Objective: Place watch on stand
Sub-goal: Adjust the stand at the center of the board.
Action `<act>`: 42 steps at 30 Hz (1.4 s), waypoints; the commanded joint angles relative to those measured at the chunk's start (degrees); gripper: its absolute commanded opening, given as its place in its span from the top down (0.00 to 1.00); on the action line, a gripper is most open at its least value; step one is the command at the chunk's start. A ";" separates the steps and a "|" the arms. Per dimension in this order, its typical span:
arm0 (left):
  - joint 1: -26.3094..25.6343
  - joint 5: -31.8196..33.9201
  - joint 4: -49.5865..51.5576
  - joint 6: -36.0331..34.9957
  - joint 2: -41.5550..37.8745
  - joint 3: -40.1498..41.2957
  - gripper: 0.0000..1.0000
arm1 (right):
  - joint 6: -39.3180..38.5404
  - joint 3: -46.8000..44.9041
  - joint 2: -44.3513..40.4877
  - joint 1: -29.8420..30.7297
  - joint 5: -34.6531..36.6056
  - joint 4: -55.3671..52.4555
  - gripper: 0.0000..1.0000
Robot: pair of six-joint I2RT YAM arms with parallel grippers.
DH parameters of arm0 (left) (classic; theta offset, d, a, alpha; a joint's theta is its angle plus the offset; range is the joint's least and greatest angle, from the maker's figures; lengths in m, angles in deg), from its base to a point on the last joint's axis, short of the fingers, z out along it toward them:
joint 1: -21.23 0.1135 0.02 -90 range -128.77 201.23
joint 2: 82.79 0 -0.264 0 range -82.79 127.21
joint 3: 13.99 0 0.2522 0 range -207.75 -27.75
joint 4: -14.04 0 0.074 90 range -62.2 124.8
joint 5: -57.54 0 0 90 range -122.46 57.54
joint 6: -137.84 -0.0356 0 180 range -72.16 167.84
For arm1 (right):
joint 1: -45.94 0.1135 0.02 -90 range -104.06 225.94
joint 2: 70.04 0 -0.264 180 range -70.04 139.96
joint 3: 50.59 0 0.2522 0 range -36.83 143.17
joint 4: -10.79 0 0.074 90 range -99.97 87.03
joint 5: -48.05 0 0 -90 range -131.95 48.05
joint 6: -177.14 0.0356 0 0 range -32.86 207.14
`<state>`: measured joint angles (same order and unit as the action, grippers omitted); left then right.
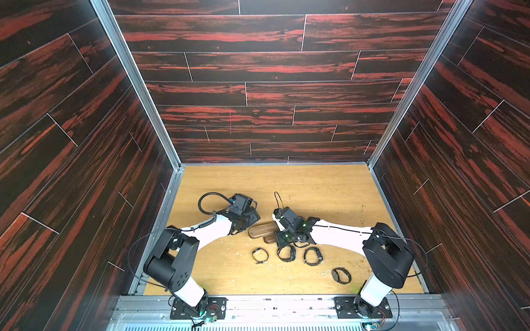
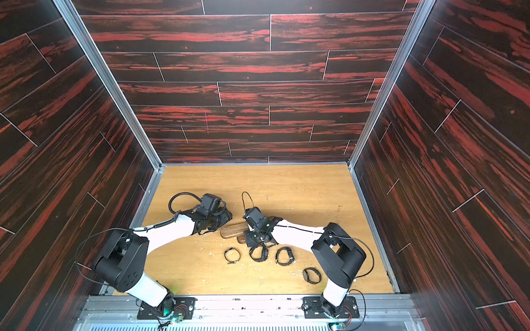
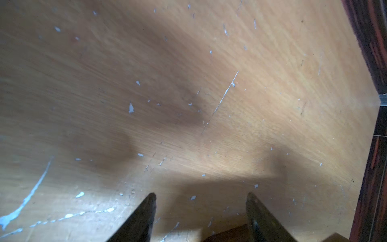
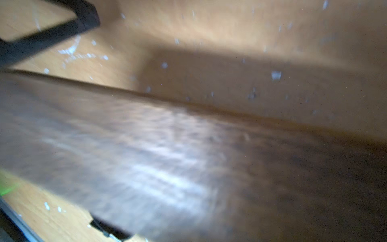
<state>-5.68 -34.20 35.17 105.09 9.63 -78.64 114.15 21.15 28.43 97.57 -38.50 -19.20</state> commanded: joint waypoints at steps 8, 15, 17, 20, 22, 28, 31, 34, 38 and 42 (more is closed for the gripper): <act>-0.15 -1.04 0.02 -0.30 1.56 -2.87 0.31 | 0.79 -3.73 -3.53 -0.13 -4.29 2.14 0.92; -0.07 2.81 3.72 -0.94 -1.77 -2.46 0.30 | -0.78 -7.21 -8.16 1.69 -7.58 3.24 0.85; -0.13 4.45 5.42 -0.76 -3.95 -1.89 0.30 | -0.99 -7.79 -9.28 3.21 -7.53 3.05 0.84; 0.02 7.76 8.26 -0.31 -8.96 -0.24 0.29 | -0.78 -7.88 -9.96 5.99 -6.64 2.61 0.82; 0.11 10.75 10.89 -0.01 -12.89 1.19 0.28 | -0.32 -7.43 -9.79 8.11 -5.73 2.35 0.81; 2.24 17.42 17.17 -1.00 -24.65 6.12 0.23 | 0.75 -3.37 -5.85 13.43 -2.29 1.69 0.77; 5.12 15.24 18.37 -1.45 -29.00 9.18 0.23 | 1.15 -0.29 -2.54 14.97 -1.48 1.38 0.75; 8.15 11.95 19.36 -1.80 -32.67 12.43 0.23 | 1.48 3.63 1.07 16.15 -0.66 0.58 0.72; 10.29 8.48 20.16 -2.05 -36.92 15.89 0.23 | 3.36 9.49 5.47 17.54 1.35 -1.53 0.70; 11.88 6.24 21.14 -3.32 -39.28 17.47 0.22 | 5.61 14.61 9.21 18.70 4.90 -5.17 0.69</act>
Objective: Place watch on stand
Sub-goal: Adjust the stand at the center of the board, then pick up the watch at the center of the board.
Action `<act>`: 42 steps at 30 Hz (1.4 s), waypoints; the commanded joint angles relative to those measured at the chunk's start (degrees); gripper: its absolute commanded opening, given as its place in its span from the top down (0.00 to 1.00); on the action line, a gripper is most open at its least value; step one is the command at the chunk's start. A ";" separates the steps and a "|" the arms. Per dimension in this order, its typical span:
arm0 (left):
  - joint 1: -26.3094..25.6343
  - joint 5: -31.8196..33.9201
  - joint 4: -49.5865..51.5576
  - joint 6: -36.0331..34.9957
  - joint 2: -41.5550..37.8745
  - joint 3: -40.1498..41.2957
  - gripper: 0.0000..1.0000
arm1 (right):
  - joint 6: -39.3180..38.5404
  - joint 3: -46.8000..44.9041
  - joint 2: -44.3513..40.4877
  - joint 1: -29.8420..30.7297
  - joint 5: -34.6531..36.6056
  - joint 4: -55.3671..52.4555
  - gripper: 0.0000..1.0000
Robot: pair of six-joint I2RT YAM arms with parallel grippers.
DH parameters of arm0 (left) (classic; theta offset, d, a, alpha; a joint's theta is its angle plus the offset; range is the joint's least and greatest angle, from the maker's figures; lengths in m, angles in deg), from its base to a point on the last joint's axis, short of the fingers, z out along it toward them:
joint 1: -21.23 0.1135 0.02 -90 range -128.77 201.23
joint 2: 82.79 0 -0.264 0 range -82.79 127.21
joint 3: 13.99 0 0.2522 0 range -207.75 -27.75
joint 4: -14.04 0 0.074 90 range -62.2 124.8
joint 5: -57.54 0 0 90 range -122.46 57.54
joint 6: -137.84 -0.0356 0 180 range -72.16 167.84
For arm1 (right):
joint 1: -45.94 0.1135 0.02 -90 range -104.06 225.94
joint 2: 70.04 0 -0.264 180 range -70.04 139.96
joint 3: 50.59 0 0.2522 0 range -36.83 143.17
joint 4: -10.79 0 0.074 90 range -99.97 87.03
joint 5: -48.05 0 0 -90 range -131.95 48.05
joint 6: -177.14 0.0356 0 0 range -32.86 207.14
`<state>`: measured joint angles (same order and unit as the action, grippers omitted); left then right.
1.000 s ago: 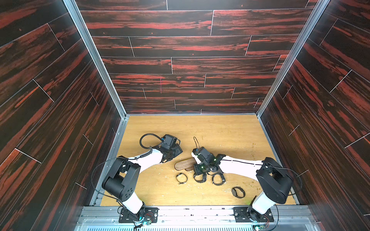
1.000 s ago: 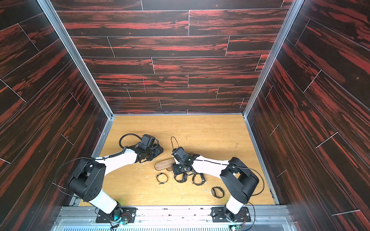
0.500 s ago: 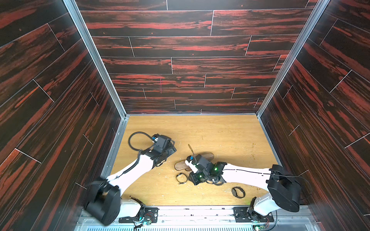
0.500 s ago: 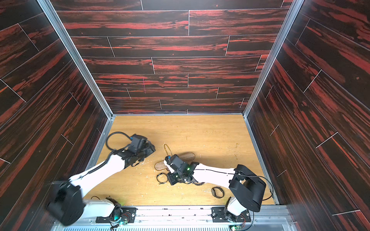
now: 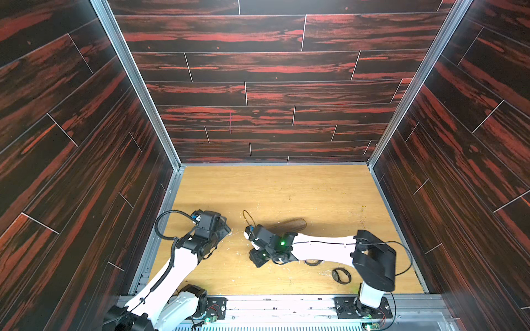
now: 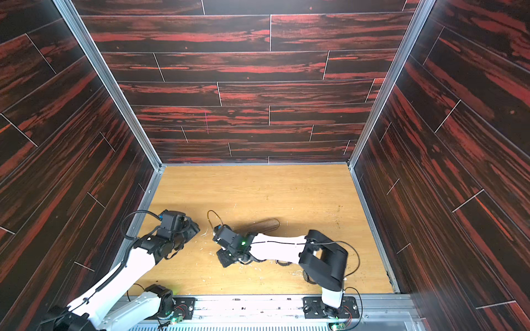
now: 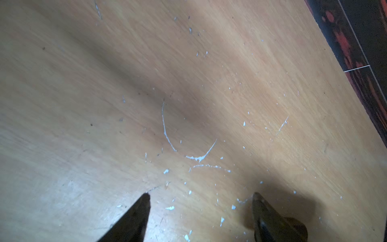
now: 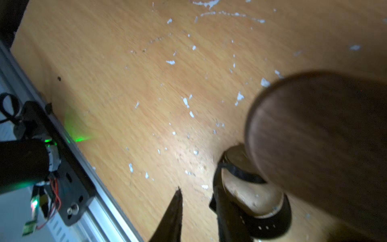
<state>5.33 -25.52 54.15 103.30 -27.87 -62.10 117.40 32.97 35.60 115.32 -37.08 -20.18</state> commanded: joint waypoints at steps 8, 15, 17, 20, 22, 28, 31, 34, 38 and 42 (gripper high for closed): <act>3.36 -6.99 2.93 -4.19 -2.18 1.99 0.22 | 7.42 7.88 6.68 3.25 9.09 -9.45 0.67; 4.29 -9.95 2.81 -6.50 -1.89 2.80 0.22 | 12.17 9.97 7.95 5.65 14.26 -12.67 0.66; 4.34 -10.90 2.82 -7.18 -1.27 2.64 0.22 | 13.57 10.15 8.00 6.44 15.46 -13.24 0.65; 4.56 -12.00 2.71 -7.60 -0.60 2.71 0.24 | 15.77 9.39 7.35 7.18 16.57 -13.31 0.65; 4.52 -12.43 2.65 -7.55 -0.84 3.04 0.24 | 17.15 7.85 6.09 7.38 16.67 -12.57 0.65; 4.56 -12.39 2.91 -5.84 -4.19 5.38 0.26 | 19.74 1.19 0.28 7.32 18.01 -10.60 0.65; 4.56 -12.39 3.15 -4.76 -6.47 6.95 0.26 | 20.20 -1.40 -2.11 7.27 19.01 -10.07 0.64; 4.56 -11.72 3.64 -4.34 -7.61 8.01 0.27 | 21.66 -3.87 -4.21 6.78 19.53 -9.25 0.64; 4.56 -13.58 3.13 -3.80 -7.98 9.22 0.27 | 23.09 -8.44 -6.76 5.29 16.64 -4.90 0.64; 4.49 -15.66 1.97 -2.66 -7.97 10.86 0.29 | 23.26 -10.47 -7.38 3.18 14.66 -2.88 0.64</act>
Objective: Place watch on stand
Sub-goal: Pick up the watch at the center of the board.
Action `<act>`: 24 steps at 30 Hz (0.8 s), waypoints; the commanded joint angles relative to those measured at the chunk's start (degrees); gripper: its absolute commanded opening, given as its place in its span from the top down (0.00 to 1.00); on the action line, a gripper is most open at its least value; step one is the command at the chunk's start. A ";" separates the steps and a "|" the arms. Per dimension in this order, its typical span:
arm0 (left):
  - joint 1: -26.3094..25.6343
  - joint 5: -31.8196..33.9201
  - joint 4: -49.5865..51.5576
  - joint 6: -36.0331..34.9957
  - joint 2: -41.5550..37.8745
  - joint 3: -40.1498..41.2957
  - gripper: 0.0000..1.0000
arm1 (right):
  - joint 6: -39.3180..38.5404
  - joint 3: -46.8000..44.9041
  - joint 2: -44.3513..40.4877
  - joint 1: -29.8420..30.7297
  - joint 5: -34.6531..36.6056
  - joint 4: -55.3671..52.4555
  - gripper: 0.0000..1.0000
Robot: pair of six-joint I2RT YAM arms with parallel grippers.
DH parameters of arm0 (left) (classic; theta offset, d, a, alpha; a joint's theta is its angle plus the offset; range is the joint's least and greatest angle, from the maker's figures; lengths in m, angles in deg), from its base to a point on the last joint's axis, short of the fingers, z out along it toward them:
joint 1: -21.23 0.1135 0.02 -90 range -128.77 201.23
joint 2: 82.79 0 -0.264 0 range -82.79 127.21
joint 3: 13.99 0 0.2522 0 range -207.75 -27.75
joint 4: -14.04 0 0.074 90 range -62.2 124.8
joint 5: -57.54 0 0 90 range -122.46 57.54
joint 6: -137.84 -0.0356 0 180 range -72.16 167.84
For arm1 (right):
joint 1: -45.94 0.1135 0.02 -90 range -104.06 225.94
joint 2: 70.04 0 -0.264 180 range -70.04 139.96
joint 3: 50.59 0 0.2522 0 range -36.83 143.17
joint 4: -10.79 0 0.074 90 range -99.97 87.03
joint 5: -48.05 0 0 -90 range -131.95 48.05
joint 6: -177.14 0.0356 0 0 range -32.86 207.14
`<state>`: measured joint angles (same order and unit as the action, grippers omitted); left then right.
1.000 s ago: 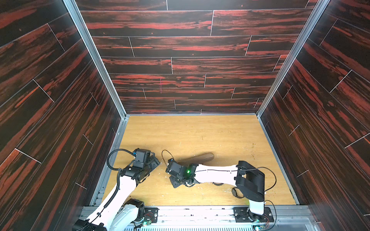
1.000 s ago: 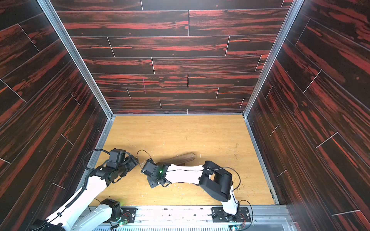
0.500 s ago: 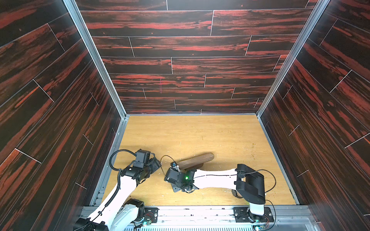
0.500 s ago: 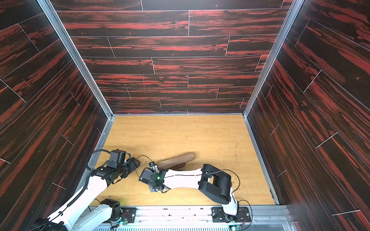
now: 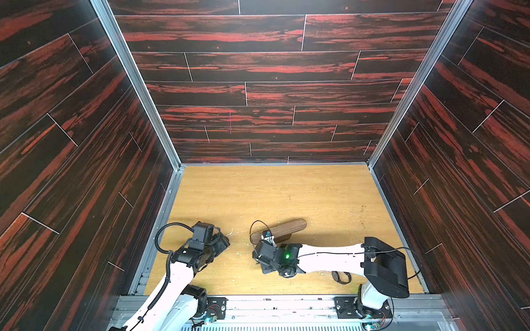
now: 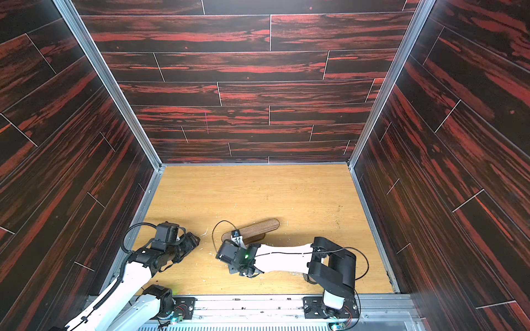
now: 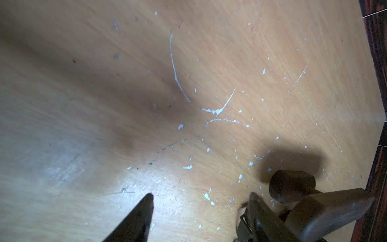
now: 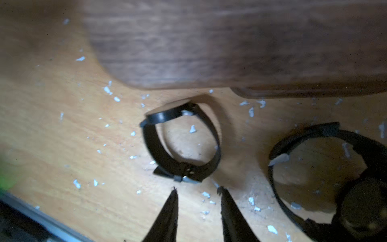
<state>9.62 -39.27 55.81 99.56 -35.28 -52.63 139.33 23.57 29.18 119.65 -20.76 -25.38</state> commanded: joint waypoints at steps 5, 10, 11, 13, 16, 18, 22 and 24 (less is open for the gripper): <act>0.28 -3.50 -1.19 2.90 -2.91 4.48 0.31 | 1.30 -3.17 -1.08 -3.72 -3.89 4.93 0.64; 0.15 -4.29 -1.11 5.66 -8.06 7.97 0.33 | -0.86 -2.11 0.33 -4.69 -4.92 5.58 0.64; 0.17 -4.50 -1.04 6.18 -9.17 8.61 0.33 | -1.10 -1.96 0.41 -4.83 -5.08 5.77 0.64; 0.12 -4.57 -0.24 7.13 -11.56 9.86 0.34 | -1.51 -1.87 0.57 -5.14 -5.36 6.36 0.64; 0.08 -4.20 1.73 7.69 -14.58 10.55 0.35 | -1.85 -1.87 0.88 -5.99 -6.36 7.17 0.64; 0.04 -4.42 2.01 7.95 -16.00 10.91 0.35 | -2.15 -2.00 1.58 -6.28 -7.14 7.81 0.65; -0.25 -4.62 1.98 8.08 -16.16 11.00 0.35 | -2.71 -1.95 2.94 -6.68 -8.45 9.20 0.71; -0.49 -4.77 1.78 8.05 -15.43 10.91 0.36 | -3.05 -2.00 3.51 -6.91 -9.26 10.22 0.73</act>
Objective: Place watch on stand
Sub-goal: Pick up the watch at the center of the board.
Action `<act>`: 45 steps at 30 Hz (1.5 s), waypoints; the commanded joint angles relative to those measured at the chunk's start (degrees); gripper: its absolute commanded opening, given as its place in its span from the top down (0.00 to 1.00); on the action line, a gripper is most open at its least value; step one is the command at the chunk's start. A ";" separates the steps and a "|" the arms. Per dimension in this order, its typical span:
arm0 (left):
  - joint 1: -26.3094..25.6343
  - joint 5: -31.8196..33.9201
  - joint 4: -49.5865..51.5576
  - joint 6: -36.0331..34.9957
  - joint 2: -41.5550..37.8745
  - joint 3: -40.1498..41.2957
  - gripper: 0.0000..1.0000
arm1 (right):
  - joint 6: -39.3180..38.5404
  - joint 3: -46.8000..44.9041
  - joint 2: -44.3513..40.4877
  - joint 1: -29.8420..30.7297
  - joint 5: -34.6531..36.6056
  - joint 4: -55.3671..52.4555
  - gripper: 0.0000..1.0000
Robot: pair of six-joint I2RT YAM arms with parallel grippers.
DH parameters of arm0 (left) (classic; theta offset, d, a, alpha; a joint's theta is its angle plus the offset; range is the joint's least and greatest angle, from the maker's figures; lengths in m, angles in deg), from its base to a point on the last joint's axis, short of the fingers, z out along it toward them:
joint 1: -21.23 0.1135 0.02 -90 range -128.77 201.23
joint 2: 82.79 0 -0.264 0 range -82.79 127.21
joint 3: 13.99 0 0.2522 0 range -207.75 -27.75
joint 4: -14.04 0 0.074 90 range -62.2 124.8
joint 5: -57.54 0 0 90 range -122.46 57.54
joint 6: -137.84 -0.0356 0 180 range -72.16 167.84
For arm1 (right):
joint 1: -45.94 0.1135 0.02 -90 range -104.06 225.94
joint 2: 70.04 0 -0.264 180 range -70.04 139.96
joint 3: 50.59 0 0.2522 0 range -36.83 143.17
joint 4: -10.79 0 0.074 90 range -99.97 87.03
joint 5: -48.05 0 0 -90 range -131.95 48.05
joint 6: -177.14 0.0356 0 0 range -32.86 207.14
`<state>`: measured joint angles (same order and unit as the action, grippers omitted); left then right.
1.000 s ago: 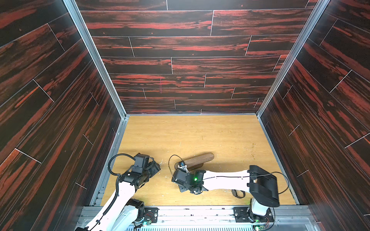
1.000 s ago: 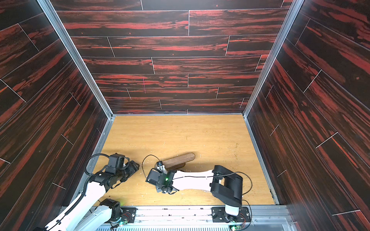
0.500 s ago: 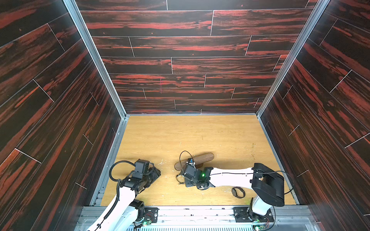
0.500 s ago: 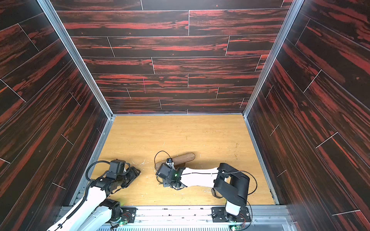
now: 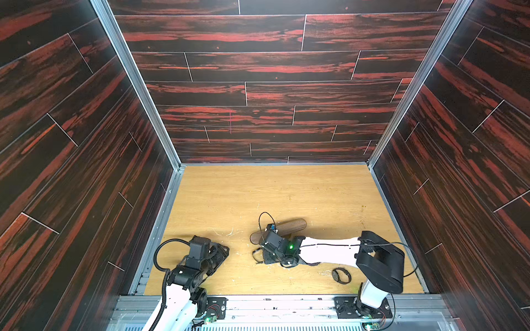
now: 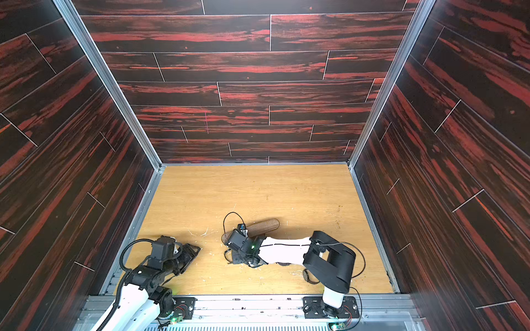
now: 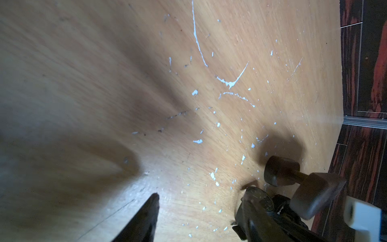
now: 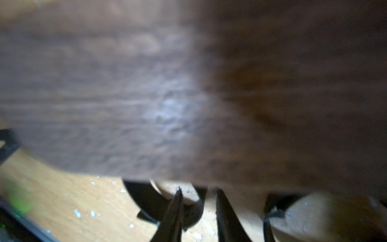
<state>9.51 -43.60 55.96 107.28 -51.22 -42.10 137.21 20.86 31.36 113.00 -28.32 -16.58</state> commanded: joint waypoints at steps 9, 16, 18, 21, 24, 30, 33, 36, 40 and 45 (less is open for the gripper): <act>-1.98 -0.16 -3.20 0.09 5.93 -0.46 0.36 | -3.00 0.57 2.50 -0.36 -4.74 4.52 0.96; -2.08 -0.01 -4.18 -4.30 14.27 -9.33 0.35 | -7.68 -0.81 -2.31 -0.07 -7.83 5.55 1.00; -2.13 -0.28 -4.33 -5.19 16.39 -12.10 0.35 | -9.09 -1.79 -4.66 0.44 -9.49 6.04 1.00; -2.11 -1.23 -4.61 -5.90 18.70 -15.92 0.34 | -9.80 -3.88 -9.16 0.64 -11.25 6.63 1.00; -2.14 -2.36 -4.61 -6.84 20.09 -19.66 0.32 | -10.52 -5.79 -14.42 0.63 -11.19 6.99 1.00; -2.29 -5.45 -3.20 -9.60 23.21 -28.52 0.30 | -12.62 -2.06 -19.04 -1.03 -7.35 -0.79 1.00; -3.01 -6.73 -2.72 -10.12 24.88 -32.54 0.33 | -13.01 -0.24 -20.15 -2.83 -5.32 -3.07 1.00; -4.95 -7.87 -3.28 -9.40 26.55 -35.83 0.37 | -12.60 0.79 -21.64 -6.17 -4.66 -3.97 1.00; -9.62 -8.30 -3.76 -9.41 29.50 -40.79 0.39 | -12.77 2.36 -23.08 -10.89 -5.01 -5.00 1.00; -14.69 -8.04 -1.94 -11.07 33.34 -45.93 0.36 | -13.82 8.88 -22.07 -15.29 -3.87 -11.21 1.00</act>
<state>-3.48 -51.09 51.90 97.95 -18.87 -85.44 124.62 26.09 9.44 99.06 -33.26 -23.57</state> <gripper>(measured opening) 0.638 0.047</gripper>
